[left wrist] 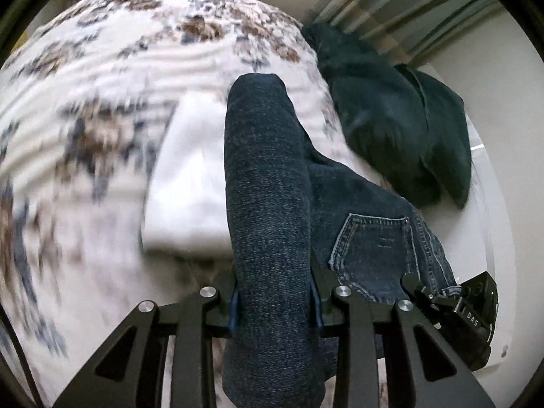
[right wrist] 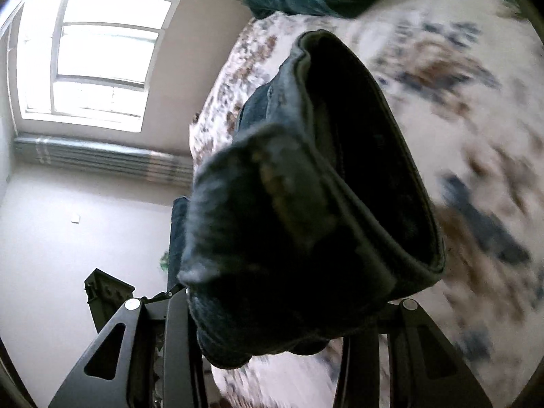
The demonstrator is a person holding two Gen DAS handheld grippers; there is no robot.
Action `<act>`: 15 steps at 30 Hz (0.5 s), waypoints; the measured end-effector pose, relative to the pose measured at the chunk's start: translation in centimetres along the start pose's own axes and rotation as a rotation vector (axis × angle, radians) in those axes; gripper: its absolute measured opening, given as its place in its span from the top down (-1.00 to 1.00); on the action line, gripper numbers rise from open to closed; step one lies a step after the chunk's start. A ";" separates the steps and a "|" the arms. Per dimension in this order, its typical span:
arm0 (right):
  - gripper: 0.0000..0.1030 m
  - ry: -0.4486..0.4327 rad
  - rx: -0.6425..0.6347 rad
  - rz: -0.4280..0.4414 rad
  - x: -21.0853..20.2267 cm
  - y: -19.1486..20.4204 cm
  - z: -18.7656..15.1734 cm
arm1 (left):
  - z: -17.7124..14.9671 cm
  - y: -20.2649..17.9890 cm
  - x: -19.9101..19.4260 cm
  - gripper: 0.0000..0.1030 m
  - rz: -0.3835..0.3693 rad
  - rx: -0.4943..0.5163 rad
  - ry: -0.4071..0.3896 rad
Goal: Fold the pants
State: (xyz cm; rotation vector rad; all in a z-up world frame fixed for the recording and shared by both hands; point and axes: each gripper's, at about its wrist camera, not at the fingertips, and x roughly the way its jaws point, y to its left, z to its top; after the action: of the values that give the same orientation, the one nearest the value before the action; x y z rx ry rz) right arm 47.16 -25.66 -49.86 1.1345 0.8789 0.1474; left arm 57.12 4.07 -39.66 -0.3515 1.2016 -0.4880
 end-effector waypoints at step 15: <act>0.10 0.107 -0.062 -0.064 17.6 -3.5 7.5 | 7.1 13.6 11.9 0.10 -0.006 -0.084 0.114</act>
State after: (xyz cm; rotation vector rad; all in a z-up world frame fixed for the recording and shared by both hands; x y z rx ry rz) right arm 62.87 -23.53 -61.14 1.0470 0.9981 0.1832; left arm 69.50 9.19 -53.67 -0.4034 1.3344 -0.4681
